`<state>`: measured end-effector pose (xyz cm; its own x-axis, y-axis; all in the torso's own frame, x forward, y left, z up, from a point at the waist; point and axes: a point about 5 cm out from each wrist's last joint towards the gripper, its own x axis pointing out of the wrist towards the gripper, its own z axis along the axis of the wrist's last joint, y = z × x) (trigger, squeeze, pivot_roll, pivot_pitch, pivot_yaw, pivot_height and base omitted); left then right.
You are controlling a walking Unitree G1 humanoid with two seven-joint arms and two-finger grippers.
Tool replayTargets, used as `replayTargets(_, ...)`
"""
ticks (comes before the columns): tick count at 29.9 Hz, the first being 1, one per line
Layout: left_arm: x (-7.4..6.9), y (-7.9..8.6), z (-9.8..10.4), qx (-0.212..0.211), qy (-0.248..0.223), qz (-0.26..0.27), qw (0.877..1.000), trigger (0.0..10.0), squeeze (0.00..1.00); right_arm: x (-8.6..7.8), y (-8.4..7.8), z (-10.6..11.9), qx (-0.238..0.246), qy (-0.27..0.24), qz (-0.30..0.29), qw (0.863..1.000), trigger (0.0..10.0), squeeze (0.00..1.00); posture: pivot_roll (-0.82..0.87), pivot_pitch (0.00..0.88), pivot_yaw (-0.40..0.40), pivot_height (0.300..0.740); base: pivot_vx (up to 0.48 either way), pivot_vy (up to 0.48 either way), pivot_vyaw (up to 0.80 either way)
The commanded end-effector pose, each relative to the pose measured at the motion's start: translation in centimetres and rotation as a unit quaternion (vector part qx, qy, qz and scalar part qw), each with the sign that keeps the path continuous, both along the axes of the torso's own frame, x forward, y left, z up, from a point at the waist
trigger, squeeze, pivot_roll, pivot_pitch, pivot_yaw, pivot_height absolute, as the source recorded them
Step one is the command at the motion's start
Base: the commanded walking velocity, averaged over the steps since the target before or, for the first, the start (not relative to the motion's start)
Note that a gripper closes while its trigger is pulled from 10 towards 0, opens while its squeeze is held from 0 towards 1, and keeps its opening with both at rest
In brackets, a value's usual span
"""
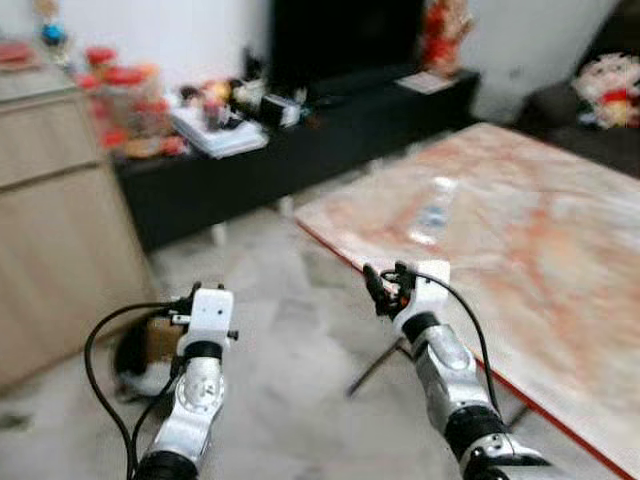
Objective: Picking trash to rubbish bin
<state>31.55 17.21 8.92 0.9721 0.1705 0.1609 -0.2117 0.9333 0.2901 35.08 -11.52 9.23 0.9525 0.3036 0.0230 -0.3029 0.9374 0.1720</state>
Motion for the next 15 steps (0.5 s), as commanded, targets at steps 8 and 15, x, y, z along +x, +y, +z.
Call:
replayTargets(8, 0.05, -0.33, 0.39, -0.007, -0.007, 0.0, 1.0, 10.0, 0.0, 0.07, -0.26, 0.1, -0.002, -0.001, -0.002, 1.0, 10.0, 0.0, 0.0, 0.011, -0.087, 0.74, 0.0, 0.0, -0.8)
replayTargets(15, 0.02, -0.43, 0.54, -0.009, -0.011, -0.003, 1.0, 10.0, 0.0, 0.02, -0.16, 0.13, 0.001, -0.004, 0.0, 1.0, 10.0, 0.0, 0.01, 0.005, -0.087, 0.74, 0.0, 0.0, -0.69)
